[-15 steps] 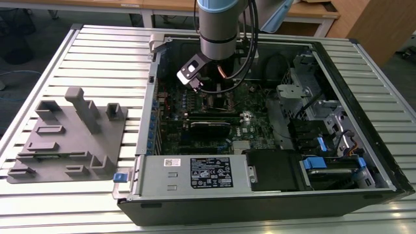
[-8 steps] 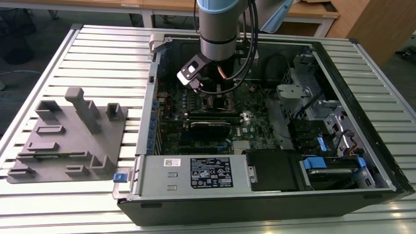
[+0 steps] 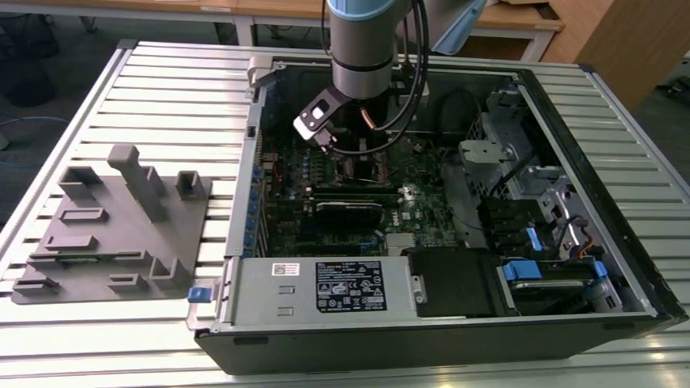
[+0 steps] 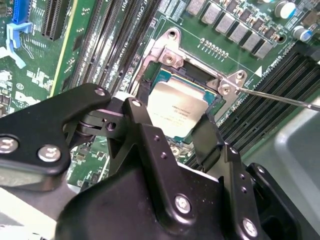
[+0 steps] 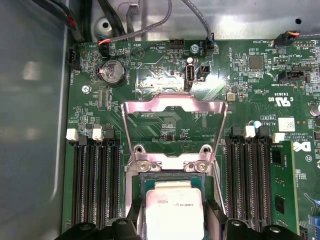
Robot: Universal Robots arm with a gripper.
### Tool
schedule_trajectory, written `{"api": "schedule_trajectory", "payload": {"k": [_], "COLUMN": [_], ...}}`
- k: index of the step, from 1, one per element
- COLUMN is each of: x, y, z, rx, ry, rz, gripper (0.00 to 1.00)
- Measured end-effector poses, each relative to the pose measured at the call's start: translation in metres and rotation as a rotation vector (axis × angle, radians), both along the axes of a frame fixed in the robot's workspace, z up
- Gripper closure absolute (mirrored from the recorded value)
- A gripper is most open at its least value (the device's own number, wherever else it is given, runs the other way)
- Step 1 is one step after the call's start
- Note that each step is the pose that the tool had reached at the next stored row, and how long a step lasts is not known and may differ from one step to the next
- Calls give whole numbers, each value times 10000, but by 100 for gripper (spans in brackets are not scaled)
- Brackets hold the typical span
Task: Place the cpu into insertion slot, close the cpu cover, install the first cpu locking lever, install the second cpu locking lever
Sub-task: 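Place the cpu into insertion slot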
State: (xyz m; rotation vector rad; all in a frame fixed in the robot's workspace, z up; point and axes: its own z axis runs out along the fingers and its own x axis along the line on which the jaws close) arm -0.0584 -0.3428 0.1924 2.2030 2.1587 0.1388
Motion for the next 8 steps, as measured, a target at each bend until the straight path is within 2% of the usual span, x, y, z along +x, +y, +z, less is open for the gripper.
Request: {"api": "schedule_trajectory", "payload": {"k": [8], "x": [-1], "y": [10], "z": [7], "rx": [-3], "ry": [2], "rz": [-2], "gripper": [39]}}
